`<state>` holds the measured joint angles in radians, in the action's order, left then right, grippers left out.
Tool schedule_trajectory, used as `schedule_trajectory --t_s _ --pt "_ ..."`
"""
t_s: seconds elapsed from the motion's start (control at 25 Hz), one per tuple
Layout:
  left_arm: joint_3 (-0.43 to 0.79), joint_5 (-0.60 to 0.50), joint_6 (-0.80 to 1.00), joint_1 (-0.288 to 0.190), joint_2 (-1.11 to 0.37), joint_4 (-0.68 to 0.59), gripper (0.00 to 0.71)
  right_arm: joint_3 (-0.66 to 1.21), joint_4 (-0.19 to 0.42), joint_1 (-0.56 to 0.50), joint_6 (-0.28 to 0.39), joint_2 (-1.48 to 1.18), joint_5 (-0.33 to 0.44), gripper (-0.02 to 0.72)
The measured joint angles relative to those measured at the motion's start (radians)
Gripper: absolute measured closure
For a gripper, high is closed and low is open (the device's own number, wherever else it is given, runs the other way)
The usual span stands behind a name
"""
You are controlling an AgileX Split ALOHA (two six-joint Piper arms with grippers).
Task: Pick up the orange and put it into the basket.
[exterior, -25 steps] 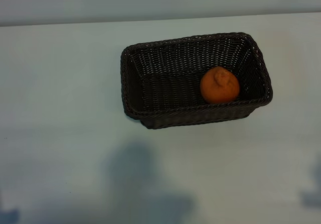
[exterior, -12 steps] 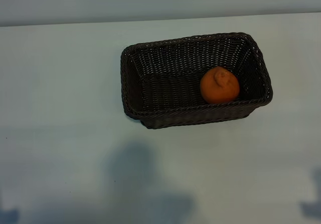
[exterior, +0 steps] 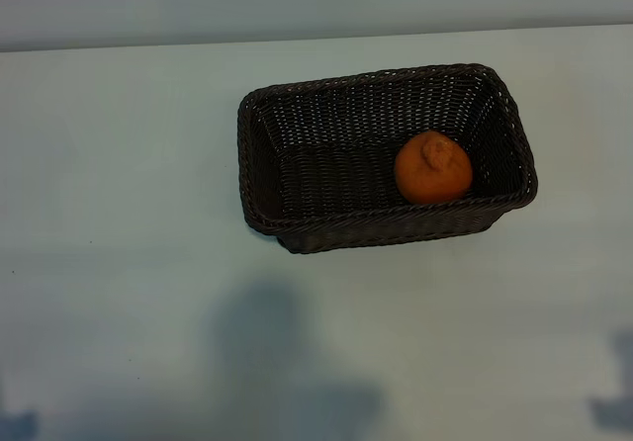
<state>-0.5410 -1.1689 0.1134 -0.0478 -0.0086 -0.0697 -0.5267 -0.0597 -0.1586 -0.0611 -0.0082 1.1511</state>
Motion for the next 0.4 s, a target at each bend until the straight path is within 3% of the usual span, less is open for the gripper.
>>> schedule_trajectory --t_s 0.4 --pt "0.0 0.0 0.005 0.0 0.0 0.0 0.118 0.001 0.003 0.0 0.0 0.0 0.0 0.143"
